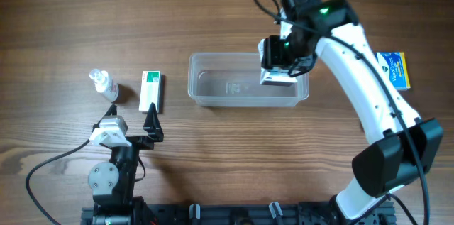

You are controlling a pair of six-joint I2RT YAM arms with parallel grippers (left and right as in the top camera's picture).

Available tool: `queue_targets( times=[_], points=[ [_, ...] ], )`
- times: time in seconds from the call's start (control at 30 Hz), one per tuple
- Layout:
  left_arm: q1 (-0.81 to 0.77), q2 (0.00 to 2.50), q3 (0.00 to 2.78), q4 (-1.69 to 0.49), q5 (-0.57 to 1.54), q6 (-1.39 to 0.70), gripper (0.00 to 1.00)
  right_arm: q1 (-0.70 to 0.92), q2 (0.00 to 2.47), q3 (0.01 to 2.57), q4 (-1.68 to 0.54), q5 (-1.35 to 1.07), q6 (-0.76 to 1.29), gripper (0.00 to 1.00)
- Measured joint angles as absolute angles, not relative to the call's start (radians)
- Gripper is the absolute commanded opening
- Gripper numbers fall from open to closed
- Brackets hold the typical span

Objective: Pack container
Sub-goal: 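Carry the white box left and lower it into the clear container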

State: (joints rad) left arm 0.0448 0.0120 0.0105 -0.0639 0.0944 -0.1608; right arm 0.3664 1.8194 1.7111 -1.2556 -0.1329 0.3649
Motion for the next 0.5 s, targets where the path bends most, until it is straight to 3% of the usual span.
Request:
queue_targets(
  times=[0.27, 0.5],
  points=[
    [0.045, 0.012, 0.010, -0.064, 0.094, -0.161, 1.00, 0.382, 1.819, 1.493, -1.111, -0.062, 0.408, 0.64],
    [0.045, 0.012, 0.010, -0.064, 0.095, -0.161, 1.00, 0.382, 1.819, 1.480, -1.112, -0.054, 0.396, 0.64]
  ],
)
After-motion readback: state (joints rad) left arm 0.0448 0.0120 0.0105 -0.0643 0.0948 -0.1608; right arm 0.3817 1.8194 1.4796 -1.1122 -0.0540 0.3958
